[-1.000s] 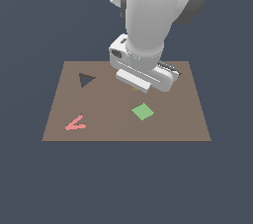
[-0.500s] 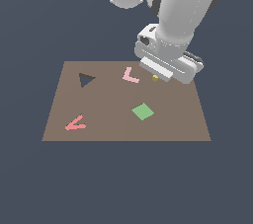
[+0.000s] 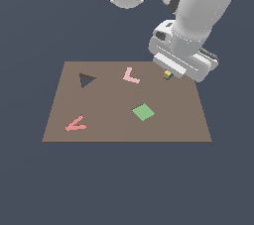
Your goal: Insert a designated object into the corresponding slot on a board.
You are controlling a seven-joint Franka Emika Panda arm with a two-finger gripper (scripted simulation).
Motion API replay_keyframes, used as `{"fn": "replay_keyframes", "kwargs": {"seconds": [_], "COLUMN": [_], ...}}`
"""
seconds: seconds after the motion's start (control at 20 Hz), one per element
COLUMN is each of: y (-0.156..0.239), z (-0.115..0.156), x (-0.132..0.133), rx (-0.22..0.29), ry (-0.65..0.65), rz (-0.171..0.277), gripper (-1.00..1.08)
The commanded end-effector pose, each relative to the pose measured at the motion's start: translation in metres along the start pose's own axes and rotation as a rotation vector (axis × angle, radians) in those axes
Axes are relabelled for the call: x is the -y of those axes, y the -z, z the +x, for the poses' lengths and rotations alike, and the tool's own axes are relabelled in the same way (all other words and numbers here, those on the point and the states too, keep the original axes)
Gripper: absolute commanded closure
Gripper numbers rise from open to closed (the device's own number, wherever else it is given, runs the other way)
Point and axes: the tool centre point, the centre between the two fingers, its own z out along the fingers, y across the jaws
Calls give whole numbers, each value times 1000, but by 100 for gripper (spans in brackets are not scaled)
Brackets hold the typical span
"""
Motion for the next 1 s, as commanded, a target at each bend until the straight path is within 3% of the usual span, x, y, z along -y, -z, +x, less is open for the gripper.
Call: {"fn": "replay_keyframes", "kwargs": {"seconds": [0.0,0.75,0.8,0.95], "y": [0,-10,-10,-10], "z": [-4,-4,-4,-4], "x": [3,4,4,4], "rx": [0,0,0,0], "ry": [-11,-13,-13,-13], "rz": [0,0,0,0], "gripper": [108,108,-92,-92]}}
